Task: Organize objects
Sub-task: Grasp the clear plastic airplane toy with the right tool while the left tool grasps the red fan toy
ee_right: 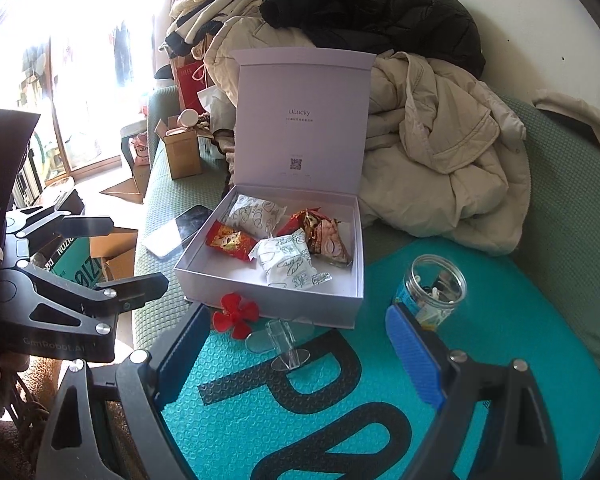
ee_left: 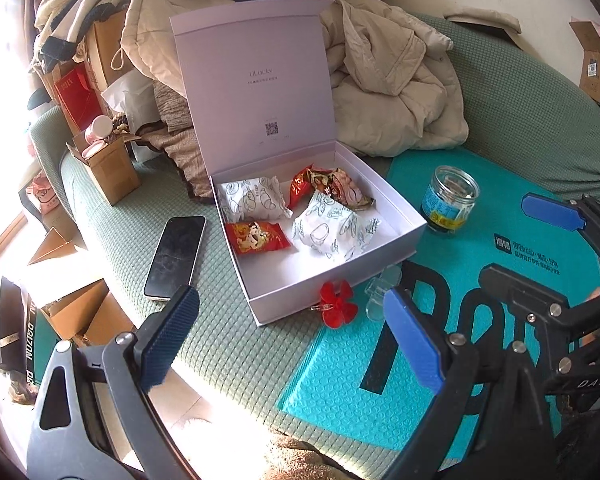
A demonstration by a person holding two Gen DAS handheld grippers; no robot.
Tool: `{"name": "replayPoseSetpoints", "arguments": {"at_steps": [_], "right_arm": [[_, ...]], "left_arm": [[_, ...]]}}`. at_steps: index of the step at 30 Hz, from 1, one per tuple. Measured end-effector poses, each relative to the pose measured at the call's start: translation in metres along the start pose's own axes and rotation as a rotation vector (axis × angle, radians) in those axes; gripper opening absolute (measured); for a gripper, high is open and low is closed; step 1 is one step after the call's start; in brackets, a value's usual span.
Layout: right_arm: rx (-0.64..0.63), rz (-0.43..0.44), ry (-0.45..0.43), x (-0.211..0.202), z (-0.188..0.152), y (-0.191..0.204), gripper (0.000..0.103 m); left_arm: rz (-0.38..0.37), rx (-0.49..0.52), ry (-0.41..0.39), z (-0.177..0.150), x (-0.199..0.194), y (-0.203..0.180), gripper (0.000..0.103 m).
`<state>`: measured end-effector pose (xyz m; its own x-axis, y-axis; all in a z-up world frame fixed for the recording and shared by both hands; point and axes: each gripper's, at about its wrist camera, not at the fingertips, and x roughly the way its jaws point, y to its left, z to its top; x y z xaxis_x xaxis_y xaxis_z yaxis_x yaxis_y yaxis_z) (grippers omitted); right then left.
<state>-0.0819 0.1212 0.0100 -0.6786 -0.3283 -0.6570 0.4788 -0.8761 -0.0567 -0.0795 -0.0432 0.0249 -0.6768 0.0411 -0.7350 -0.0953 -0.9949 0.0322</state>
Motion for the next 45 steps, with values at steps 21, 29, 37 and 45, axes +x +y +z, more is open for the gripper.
{"name": "replayPoseSetpoints", "arguments": {"at_steps": [21,29,37,45], "right_arm": [[0.045,0.077,0.178,0.076,-0.059,-0.003,0.090],[0.031,0.106,0.216,0.114,-0.058,-0.008,0.090],[0.009,0.135,0.253,0.139,-0.057,-0.012,0.069],[0.014,0.119,0.245,0.137,-0.061,-0.019,0.043]], "left_arm": [[-0.042,-0.019,0.155,-0.053,0.061,0.002,0.093],[-0.043,-0.060,0.203,-0.056,0.081,0.012,0.093],[-0.063,-0.071,0.214,-0.053,0.095,0.013,0.093],[-0.094,-0.082,0.205,-0.047,0.106,0.009,0.093]]}}
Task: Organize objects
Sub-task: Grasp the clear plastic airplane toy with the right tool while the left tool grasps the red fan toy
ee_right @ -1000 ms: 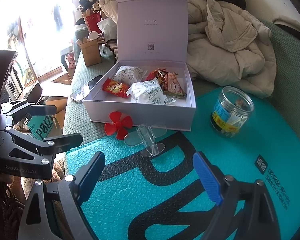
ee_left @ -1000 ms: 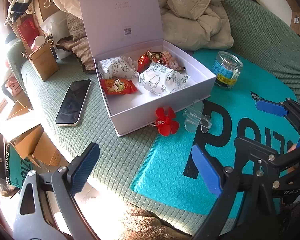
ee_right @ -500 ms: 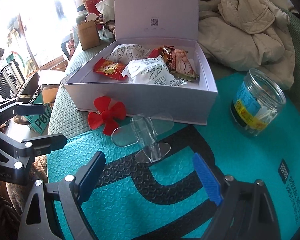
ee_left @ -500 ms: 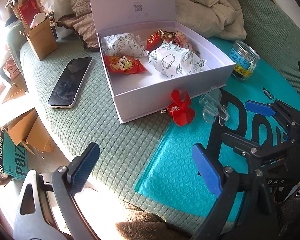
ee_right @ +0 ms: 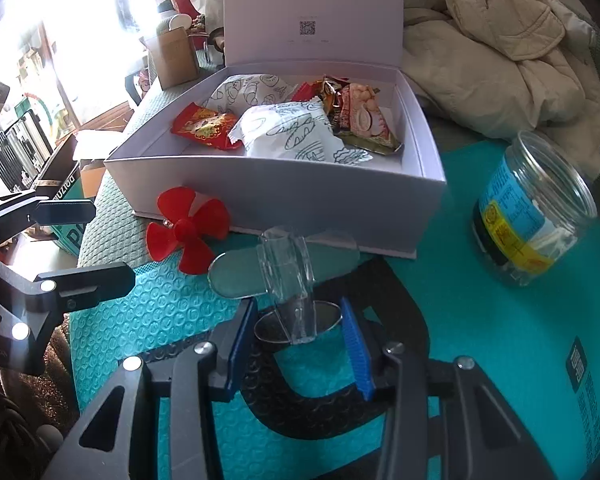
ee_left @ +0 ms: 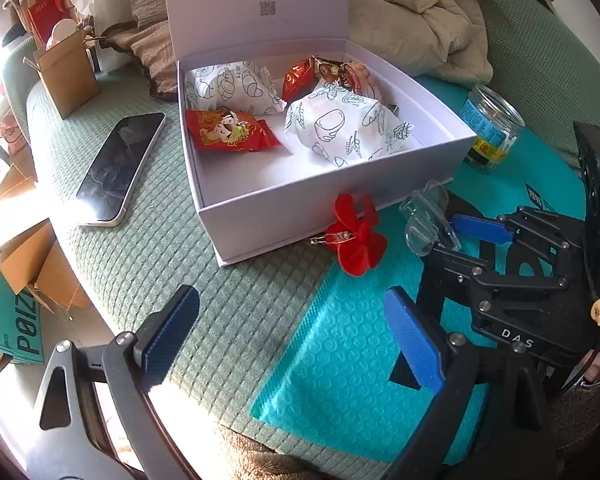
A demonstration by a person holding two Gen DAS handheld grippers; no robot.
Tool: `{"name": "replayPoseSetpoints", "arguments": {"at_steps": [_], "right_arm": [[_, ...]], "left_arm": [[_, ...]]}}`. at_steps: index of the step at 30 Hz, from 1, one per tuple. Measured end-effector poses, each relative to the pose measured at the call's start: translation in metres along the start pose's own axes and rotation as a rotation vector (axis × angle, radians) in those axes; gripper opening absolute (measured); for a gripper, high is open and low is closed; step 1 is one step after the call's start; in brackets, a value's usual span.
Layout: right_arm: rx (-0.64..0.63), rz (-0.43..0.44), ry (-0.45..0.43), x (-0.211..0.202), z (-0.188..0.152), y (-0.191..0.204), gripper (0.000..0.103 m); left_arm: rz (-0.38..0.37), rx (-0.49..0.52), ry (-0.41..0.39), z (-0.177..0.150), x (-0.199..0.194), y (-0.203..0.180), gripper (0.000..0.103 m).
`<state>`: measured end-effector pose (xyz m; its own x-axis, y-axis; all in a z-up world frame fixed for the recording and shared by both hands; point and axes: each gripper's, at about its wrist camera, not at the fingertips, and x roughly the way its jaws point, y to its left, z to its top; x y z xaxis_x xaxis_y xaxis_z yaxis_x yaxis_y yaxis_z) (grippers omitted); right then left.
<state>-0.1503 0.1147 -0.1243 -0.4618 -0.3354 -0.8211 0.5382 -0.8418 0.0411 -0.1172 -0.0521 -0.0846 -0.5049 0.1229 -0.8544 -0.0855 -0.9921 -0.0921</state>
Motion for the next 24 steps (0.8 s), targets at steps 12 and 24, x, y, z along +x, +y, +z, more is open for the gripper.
{"name": "replayPoseSetpoints", "arguments": {"at_steps": [12,24], "right_arm": [[0.140,-0.033,0.009,-0.023,-0.031,-0.034,0.043],[0.155,-0.039,0.005,-0.025,-0.035,-0.033,0.043]], "left_arm": [[0.015,0.021,-0.041,0.016,0.026,-0.027,0.092],[-0.029,0.007,-0.065,0.009,0.033,-0.032,0.042]]}}
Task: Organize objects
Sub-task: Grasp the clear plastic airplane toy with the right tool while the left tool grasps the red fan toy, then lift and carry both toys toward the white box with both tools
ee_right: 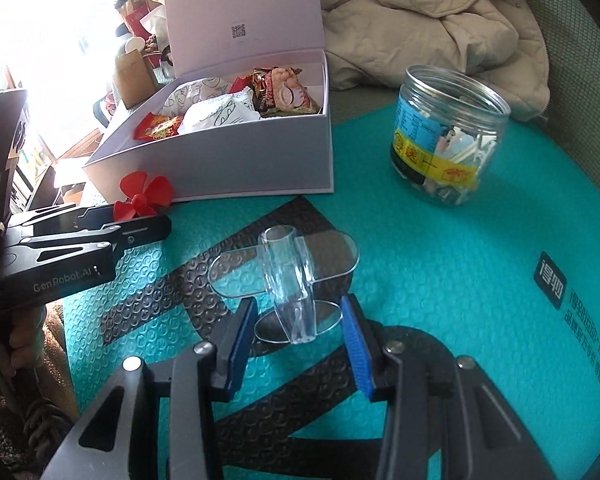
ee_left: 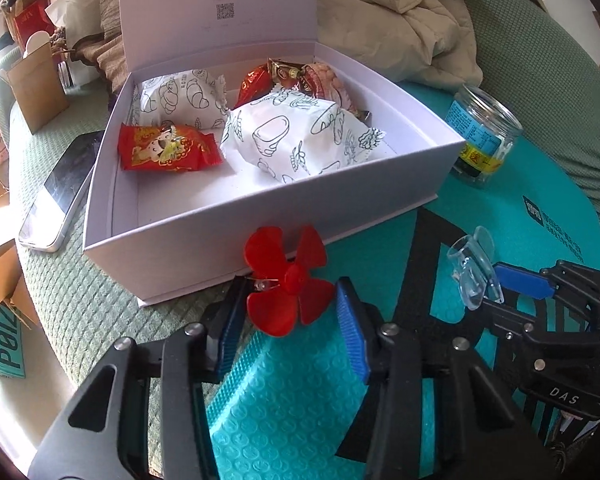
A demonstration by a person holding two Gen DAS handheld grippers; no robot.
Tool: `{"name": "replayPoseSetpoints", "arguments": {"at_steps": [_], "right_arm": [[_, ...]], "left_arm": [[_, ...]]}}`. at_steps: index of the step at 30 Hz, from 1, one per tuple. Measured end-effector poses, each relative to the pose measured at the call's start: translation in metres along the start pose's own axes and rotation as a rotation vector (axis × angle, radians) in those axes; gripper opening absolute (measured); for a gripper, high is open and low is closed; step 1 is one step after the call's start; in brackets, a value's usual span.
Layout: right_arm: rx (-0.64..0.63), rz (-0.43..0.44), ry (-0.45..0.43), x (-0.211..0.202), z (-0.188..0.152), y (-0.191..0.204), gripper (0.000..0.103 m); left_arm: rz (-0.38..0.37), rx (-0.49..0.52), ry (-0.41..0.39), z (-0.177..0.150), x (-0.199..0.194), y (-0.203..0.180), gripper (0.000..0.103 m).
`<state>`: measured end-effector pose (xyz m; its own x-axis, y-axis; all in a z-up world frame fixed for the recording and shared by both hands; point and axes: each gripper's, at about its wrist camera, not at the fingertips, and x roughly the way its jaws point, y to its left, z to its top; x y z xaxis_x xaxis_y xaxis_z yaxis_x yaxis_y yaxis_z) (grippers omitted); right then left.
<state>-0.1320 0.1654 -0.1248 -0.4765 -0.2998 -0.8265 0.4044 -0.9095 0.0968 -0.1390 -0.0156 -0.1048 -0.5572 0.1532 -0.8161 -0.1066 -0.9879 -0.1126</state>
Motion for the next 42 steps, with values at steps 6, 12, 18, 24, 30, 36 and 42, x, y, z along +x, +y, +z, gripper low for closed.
{"name": "replayPoseSetpoints", "arguments": {"at_steps": [6,12,18,24,30,36,42], "right_arm": [[0.005,-0.005,0.006,-0.006,-0.009,0.000,0.043],[0.013,0.002,0.021,-0.017,-0.025,0.004,0.043],[0.023,-0.001,0.038,-0.031,-0.046,0.008,0.044],[0.034,0.012,0.038,-0.038,-0.057,0.011,0.056],[0.034,0.022,0.037,-0.034,-0.050,0.014,0.069],[0.035,0.020,0.023,-0.027,-0.041,0.015,0.074],[0.033,0.000,-0.010,-0.025,-0.043,0.016,0.071]], "left_arm": [[-0.029,-0.012,-0.010,-0.006,-0.015,0.002,0.042],[-0.065,0.004,-0.014,-0.017,-0.034,-0.005,0.042],[-0.110,0.028,0.003,-0.029,-0.045,-0.014,0.042],[-0.174,0.018,0.066,-0.043,-0.037,-0.020,0.042],[-0.199,0.019,0.066,-0.045,-0.035,-0.019,0.043],[-0.216,0.025,0.053,-0.045,-0.034,-0.018,0.048],[-0.196,0.046,0.029,-0.045,-0.032,-0.021,0.050]]}}
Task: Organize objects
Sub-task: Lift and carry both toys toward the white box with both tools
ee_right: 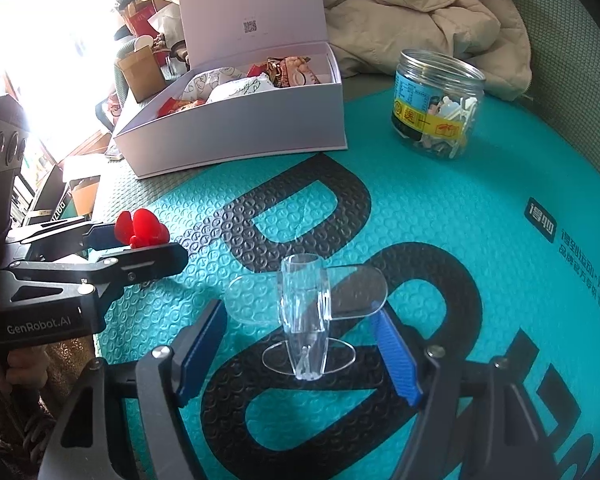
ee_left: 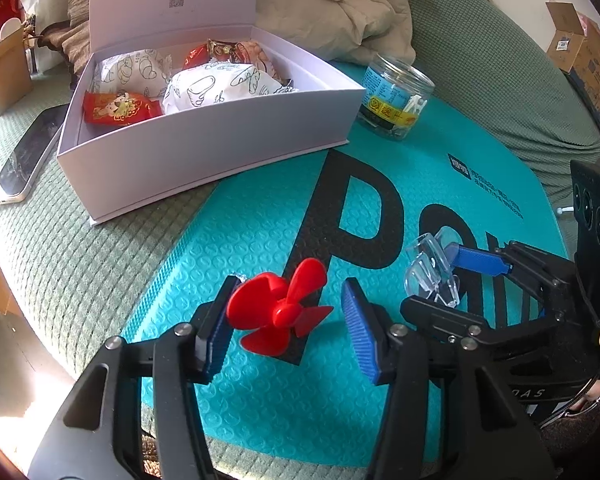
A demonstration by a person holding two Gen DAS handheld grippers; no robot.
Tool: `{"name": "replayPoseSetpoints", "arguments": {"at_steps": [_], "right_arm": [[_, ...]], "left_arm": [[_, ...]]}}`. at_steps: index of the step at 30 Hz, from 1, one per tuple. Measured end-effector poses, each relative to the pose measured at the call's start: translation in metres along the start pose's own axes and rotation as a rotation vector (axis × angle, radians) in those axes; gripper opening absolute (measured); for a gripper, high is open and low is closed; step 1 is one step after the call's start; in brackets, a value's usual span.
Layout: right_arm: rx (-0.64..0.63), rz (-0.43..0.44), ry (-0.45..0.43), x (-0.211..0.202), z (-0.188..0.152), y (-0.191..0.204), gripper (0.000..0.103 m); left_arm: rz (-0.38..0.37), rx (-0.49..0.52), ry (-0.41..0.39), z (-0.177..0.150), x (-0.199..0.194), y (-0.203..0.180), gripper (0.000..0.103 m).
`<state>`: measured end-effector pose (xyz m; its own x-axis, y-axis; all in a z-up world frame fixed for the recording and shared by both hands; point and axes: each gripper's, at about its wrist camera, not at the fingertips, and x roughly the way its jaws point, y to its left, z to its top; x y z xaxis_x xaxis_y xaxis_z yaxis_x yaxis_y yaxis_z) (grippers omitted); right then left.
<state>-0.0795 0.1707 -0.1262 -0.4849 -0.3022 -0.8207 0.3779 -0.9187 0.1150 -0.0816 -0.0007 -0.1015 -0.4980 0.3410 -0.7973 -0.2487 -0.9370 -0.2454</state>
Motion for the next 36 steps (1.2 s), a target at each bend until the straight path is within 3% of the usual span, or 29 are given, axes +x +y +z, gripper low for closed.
{"name": "replayPoseSetpoints", "arguments": {"at_steps": [1,2,7,17,36], "right_arm": [[0.006,-0.014,-0.006,0.000,-0.001,0.000,0.061],[0.005,-0.035,-0.012,-0.001,-0.001,-0.001,0.042],[0.027,-0.022,-0.021,-0.005,-0.001,-0.007,0.042],[0.034,0.018,-0.039,-0.018,0.006,-0.003,0.042],[-0.196,0.087,-0.138,-0.055,0.058,0.069,0.042]], "left_arm": [[0.002,0.002,-0.003,0.000,0.000,0.000,0.050],[0.005,0.003,-0.006,-0.001,0.000,0.000,0.049],[0.011,-0.020,-0.018,-0.001,-0.003,0.004,0.042],[0.059,0.003,-0.082,0.006,-0.025,-0.001,0.042],[0.181,-0.050,-0.173,0.022,-0.082,0.031,0.042]]}}
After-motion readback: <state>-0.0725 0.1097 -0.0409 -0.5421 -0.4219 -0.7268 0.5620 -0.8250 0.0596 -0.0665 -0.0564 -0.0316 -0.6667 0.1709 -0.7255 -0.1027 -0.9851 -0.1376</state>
